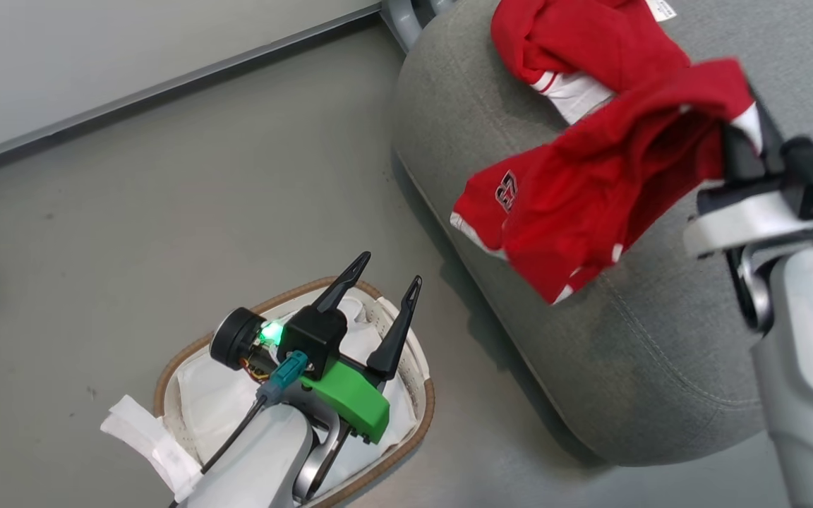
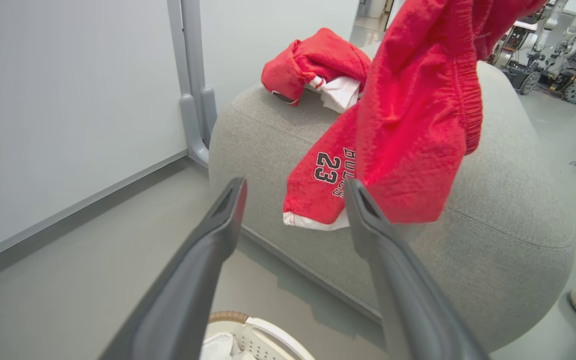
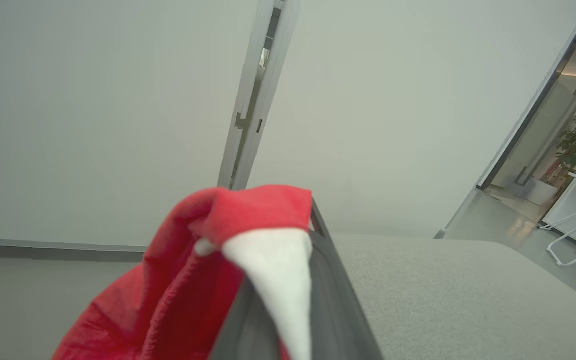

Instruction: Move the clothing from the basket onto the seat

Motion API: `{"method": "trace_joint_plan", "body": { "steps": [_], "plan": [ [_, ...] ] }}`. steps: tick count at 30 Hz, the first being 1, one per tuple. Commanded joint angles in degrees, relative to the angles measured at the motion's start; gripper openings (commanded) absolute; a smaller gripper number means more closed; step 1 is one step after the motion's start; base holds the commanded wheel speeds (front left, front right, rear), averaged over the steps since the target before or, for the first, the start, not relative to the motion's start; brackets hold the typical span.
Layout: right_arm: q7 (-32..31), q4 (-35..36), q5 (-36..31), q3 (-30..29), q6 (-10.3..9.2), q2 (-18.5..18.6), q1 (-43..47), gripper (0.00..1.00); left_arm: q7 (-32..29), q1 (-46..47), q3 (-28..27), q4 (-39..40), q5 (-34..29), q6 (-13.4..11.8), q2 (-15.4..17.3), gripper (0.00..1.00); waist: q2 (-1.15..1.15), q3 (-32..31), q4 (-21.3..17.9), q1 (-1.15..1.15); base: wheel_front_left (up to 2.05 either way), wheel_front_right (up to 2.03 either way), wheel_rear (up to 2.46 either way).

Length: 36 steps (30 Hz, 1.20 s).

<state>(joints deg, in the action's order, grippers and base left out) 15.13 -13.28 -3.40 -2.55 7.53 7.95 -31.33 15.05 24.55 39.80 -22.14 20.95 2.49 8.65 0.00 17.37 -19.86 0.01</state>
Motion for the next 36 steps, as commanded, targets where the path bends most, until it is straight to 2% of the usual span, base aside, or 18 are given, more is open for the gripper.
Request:
{"method": "trace_joint_plan", "body": {
  "steps": [1, 7, 9, 13, 16, 17, 19, 22, 28, 36],
  "plan": [
    [0.03, 0.48, -0.50, 0.07, -0.08, 1.16, -2.52, 0.00, 0.18, 0.93, -0.17, 0.09, -0.53, 0.19, 0.06, 1.00, 0.00, 1.12, 1.36, -0.01, 0.00, 0.00, 0.00],
    [0.02, -1.03, -0.67, -1.34, -0.08, 7.51, -14.31, 0.00, 0.19, 1.61, -0.08, 0.40, -1.37, 0.65, -0.65, 1.00, 0.00, 3.00, 4.71, -0.01, 0.00, 0.00, 0.00],
    [0.03, -2.63, -2.39, -1.83, -0.08, 11.57, -19.94, 0.00, 0.19, 2.04, 0.05, 0.58, -1.89, 0.88, -0.93, 1.00, 0.00, 3.75, 6.25, -0.01, 0.00, 0.00, 0.00],
    [0.02, -5.40, -5.01, -5.10, -0.08, 16.57, -27.85, 0.00, 0.19, 2.75, 0.31, 0.91, -2.40, 1.14, -1.47, 1.00, 0.00, 5.42, 9.36, -0.01, 0.00, 0.00, 0.00],
    [0.02, -7.10, -7.10, -6.39, -0.08, 19.15, -31.06, 0.00, 0.19, 3.26, 0.51, 1.31, -2.81, 1.27, -1.77, 1.00, 0.00, 6.70, 11.49, -0.01, 0.00, 0.00, 0.00],
    [0.01, -7.69, -7.83, -6.16, -0.08, 20.27, -32.04, 0.05, 0.19, 3.49, 0.66, 1.56, -3.07, 1.36, -1.94, 1.00, 0.00, 7.38, 12.37, -0.01, 0.00, 0.00, 0.00],
    [-0.07, -9.18, -8.79, -5.83, -0.08, 21.80, -33.37, 0.00, 0.19, 3.70, 0.55, 2.14, -3.38, 1.36, -1.84, 1.00, 0.00, 8.50, 13.44, -0.01, 0.00, 0.00, 0.00],
    [-0.43, -12.43, -9.14, -7.30, -0.08, 23.49, -34.11, 0.00, 0.19, 4.18, 0.70, 3.12, -4.17, 1.24, -1.56, 1.00, 0.00, 10.52, 14.83, -0.01, 0.00, 0.00, 0.00],
    [-0.10, -20.26, -10.11, -13.03, -0.08, 24.12, -31.61, 0.00, 0.19, 5.26, 0.67, 4.59, -5.41, 0.55, -0.77, 1.00, 0.00, 14.75, 16.71, -0.01, 0.00, 0.00, 0.00],
    [0.08, -28.05, -13.72, -20.01, -0.08, 19.03, -25.29, 0.00, 0.10, 5.74, 0.39, 5.00, -5.65, -0.08, 0.56, 1.00, 0.00, 17.69, 16.09, -0.01, 0.00, 0.00, 0.00]
  ]
}}
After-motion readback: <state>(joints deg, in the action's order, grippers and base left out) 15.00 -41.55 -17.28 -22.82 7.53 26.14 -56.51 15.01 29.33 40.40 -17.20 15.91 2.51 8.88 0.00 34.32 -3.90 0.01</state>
